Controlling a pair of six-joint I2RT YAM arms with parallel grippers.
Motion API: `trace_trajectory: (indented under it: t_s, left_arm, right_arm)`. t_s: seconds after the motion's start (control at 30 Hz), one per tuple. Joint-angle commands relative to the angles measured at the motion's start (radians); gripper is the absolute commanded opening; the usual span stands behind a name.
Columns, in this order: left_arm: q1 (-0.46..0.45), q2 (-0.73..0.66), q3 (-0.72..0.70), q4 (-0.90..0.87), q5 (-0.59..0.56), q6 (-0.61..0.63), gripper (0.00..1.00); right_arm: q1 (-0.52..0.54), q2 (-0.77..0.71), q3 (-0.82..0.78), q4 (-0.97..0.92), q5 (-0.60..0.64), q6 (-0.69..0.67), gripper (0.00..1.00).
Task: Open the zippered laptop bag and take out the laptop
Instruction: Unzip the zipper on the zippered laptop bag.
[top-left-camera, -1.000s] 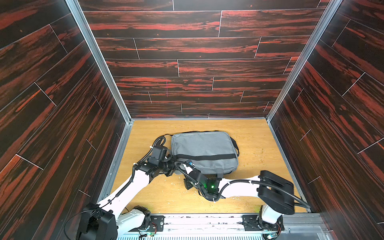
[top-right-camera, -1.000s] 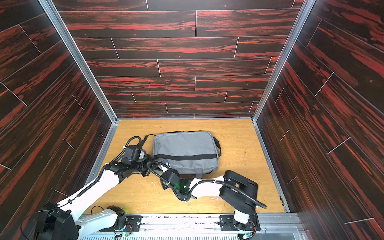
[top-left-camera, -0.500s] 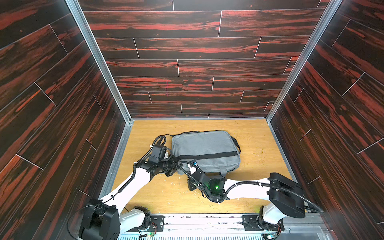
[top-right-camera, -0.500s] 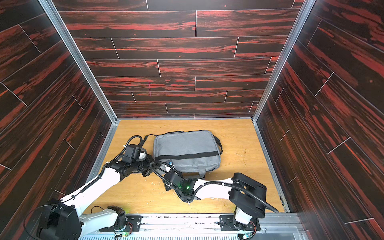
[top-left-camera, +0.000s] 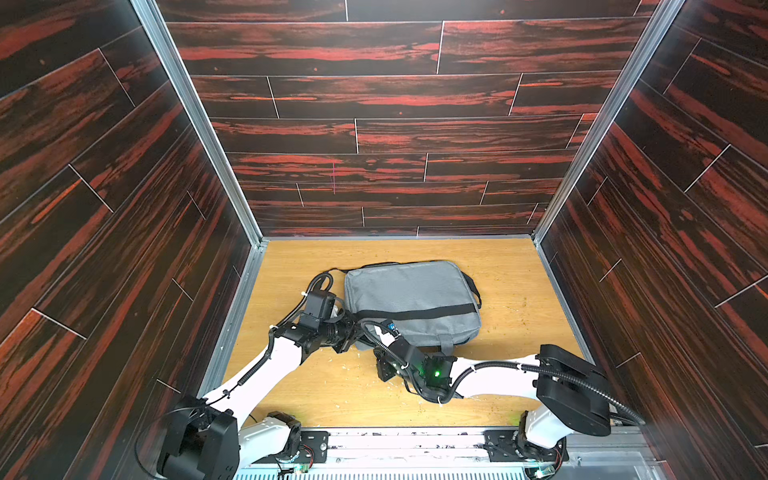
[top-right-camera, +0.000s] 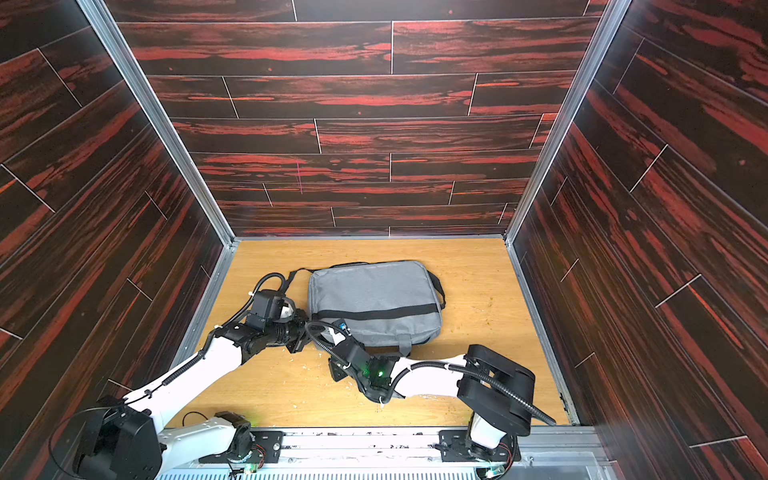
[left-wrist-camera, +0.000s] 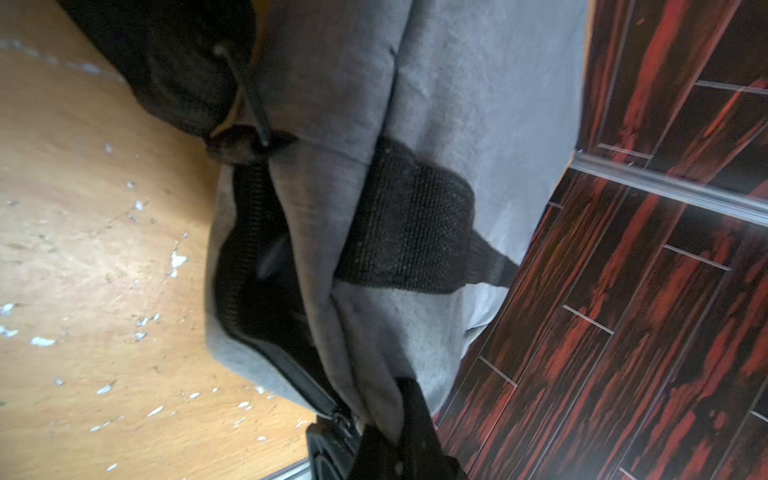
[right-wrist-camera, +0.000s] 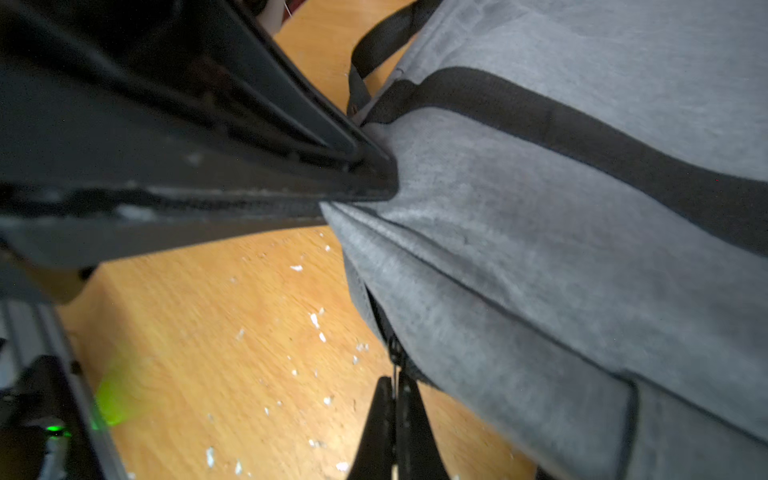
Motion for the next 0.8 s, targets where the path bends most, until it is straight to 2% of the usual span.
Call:
trace_trajectory:
  t_s: [0.0,0.33,0.53,0.77]
  left_arm:
    - [-0.016,-0.050,0.005,0.097,-0.014,-0.053,0.00]
    - [-0.022,-0.063,-0.008,0.096,-0.007,-0.058,0.00]
    - [-0.022,-0.048,0.000,0.100,-0.003,-0.048,0.00]
    - [-0.022,-0.023,0.020,0.089,-0.009,-0.018,0.00]
  right_arm:
    - [0.000,0.060,0.047,0.112,-0.094,0.030,0.05]
    - [0.000,0.111,0.086,0.169,-0.100,0.043,0.08]
    - [-0.008,0.109,0.093,0.162,-0.097,0.059,0.24]
    - [-0.005,0.009,0.061,-0.047,-0.036,0.014,0.34]
